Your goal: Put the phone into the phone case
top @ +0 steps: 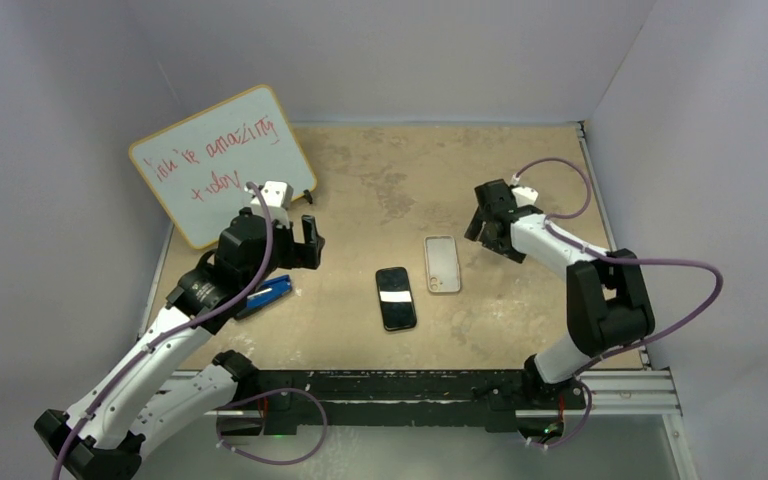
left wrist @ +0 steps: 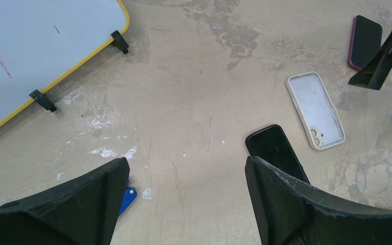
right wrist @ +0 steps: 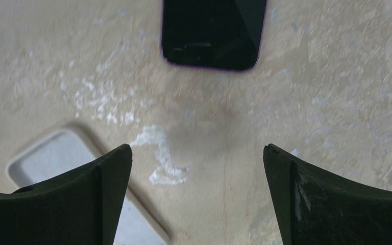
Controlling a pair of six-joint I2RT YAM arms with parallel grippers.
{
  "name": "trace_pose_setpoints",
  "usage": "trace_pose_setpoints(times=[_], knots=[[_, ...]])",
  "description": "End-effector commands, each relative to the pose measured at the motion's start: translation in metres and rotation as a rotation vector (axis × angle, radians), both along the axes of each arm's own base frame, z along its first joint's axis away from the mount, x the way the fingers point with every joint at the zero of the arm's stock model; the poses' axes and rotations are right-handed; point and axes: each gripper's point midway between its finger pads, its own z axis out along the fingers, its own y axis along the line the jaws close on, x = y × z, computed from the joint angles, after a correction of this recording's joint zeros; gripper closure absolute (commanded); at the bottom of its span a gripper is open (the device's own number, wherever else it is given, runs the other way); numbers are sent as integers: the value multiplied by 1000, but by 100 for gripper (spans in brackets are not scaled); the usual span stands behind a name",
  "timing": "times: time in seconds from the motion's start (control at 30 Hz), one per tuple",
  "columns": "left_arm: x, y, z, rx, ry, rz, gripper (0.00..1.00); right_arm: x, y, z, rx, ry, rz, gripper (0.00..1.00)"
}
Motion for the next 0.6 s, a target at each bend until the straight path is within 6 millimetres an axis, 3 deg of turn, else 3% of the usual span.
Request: trace_pose_setpoints(times=[0.0,0.23,0.57], knots=[[1,-2,9,-11,-39,-15,12,44,-26,18,0,-90,-80,1],[0,0,11,-15,-47,-12,12,77,-52,11,28,-90,-136,1],[-1,0,11,-18,-44,-13,12,107,-65,-7,66,-76,-172,1]])
